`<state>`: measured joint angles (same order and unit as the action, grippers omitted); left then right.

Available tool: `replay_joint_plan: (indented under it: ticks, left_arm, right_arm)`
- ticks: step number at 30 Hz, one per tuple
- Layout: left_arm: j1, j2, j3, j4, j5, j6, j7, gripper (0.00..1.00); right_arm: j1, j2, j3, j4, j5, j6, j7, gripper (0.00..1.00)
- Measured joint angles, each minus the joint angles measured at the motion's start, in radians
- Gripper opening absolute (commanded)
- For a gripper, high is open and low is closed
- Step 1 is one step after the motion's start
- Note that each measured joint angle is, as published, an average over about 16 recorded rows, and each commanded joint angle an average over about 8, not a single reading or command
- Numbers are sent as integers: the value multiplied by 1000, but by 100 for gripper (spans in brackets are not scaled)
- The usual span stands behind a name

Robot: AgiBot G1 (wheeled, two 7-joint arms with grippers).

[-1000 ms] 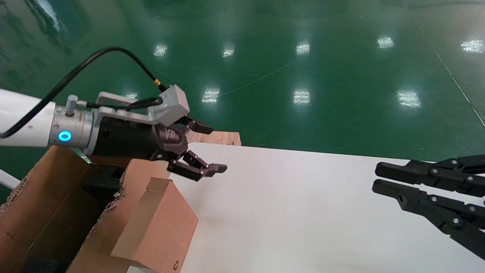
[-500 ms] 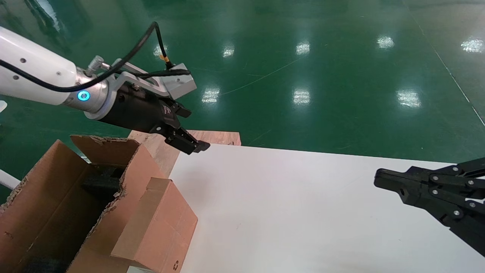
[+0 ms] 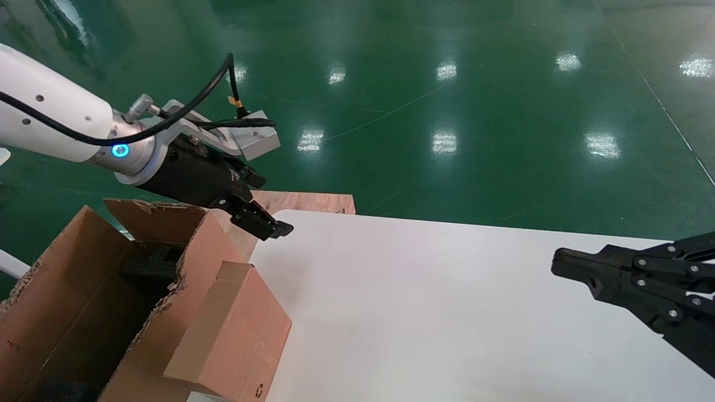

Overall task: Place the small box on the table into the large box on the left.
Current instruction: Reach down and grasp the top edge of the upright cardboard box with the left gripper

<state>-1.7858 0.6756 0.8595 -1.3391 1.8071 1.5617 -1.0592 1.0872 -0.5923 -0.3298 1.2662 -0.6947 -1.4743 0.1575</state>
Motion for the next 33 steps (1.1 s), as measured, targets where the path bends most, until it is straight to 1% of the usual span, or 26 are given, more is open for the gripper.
replay_joint_plan:
  ticks: [6, 10, 14, 18, 21, 25, 29, 33]
  left_arm:
    - [-3, -3, 5, 4, -9, -4, 3, 100]
    - [-8, 6, 10, 6, 5, -6, -5, 100]
    - [-22, 28, 30, 7, 39, -3, -35, 100]
    - [-47, 61, 73, 10, 85, 4, -91, 100]
    - [-76, 90, 123, 15, 120, 12, -147, 100]
    - [-123, 127, 217, 24, 140, 25, -234, 100]
    - [-177, 152, 332, 35, 115, 34, -310, 100]
    - [-239, 166, 458, 42, 54, 38, -366, 100]
  right_arm:
    - [0, 0, 0, 0, 0, 0, 0, 0]
    - [0, 0, 0, 0, 0, 0, 0, 0]
    - [0, 0, 0, 0, 0, 0, 0, 0]
    - [0, 0, 0, 0, 0, 0, 0, 0]
    - [0, 0, 0, 0, 0, 0, 0, 0]
    - [0, 0, 0, 0, 0, 0, 0, 0]
    - [0, 0, 0, 0, 0, 0, 0, 0]
    - [0, 0, 0, 0, 0, 0, 0, 0]
